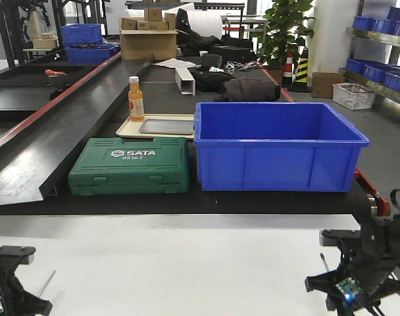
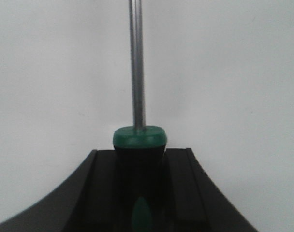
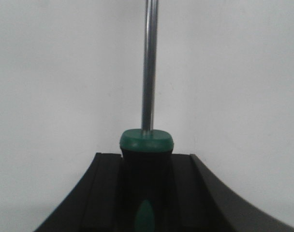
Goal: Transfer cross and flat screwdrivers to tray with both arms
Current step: 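Lift both screwdrivers upright off the table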
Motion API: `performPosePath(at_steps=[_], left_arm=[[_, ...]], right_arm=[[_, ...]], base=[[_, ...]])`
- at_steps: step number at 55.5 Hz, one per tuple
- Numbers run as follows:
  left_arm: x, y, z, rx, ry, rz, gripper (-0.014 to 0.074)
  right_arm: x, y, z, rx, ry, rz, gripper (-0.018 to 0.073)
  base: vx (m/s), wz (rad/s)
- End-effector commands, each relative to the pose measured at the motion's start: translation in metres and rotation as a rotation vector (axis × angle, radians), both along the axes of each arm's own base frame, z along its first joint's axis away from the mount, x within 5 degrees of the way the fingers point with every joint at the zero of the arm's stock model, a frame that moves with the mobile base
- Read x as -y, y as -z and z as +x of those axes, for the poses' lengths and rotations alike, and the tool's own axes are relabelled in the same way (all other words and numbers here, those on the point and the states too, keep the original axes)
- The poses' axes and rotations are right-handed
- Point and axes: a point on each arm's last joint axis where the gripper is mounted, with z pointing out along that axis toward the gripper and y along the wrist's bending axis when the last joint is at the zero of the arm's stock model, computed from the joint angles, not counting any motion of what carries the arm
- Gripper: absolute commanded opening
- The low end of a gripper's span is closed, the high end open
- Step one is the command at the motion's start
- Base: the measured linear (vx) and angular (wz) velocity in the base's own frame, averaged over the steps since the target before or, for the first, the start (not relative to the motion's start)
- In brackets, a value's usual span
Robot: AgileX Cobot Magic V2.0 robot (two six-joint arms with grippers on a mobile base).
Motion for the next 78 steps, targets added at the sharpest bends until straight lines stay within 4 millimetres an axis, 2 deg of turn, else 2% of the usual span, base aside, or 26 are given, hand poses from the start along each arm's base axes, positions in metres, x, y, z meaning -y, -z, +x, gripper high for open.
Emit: performPosePath(at_steps=[1, 12, 22, 31, 37, 44, 49, 55, 66, 78], left_arm=[[0.001, -0.066, 0.003, 0.242, -0.029, 0.004, 0.0], [0.006, -0.139, -0.017, 0.467, -0.028, 0.008, 0.0], [0.034, -0.208, -0.048, 0.713, 0.007, -0.071, 0.0], [0.062, -0.246, -0.075, 0.861, 0.081, -0.127, 0.0], [0.068, -0.263, -0.094, 0.927, 0.091, -0.152, 0.0], [0.064, -0.27, -0.121, 1.018, 0.071, -0.152, 0.0], [0.061, -0.264, -0.143, 1.022, 0.069, -0.151, 0.0], [0.058, -0.256, -0.16, 1.04, 0.058, -0.147, 0.0], [0.051, -0.251, -0.188, 1.124, 0.024, -0.148, 0.0], [0.053, -0.243, -0.194, 1.044, 0.057, -0.156, 0.0]], right_arm=[[-0.003, -0.069, -0.001, 0.244, -0.018, 0.015, -0.0011], [-0.008, -0.132, -0.022, 0.459, -0.083, -0.001, -0.0008], [-0.037, -0.172, -0.058, 0.659, -0.18, 0.009, -0.0008], [-0.071, -0.206, -0.094, 0.801, -0.285, 0.057, -0.0008], [-0.079, -0.229, -0.12, 0.849, -0.304, 0.103, -0.0008], [-0.071, -0.241, -0.149, 0.95, -0.263, 0.143, -0.0008], [-0.064, -0.236, -0.171, 0.987, -0.27, 0.126, -0.0008], [-0.06, -0.227, -0.187, 1.009, -0.268, 0.127, -0.0008], [-0.055, -0.224, -0.202, 1.041, -0.265, 0.131, -0.0008], [-0.055, -0.225, -0.202, 1.043, -0.265, 0.131, -0.0008]], base=[[0.0, 0.0], [0.0, 0.0], [0.0, 0.0], [0.0, 0.0], [0.0, 0.0], [0.0, 0.0], [0.0, 0.0], [0.0, 0.0], [0.0, 0.0], [0.0, 0.0]])
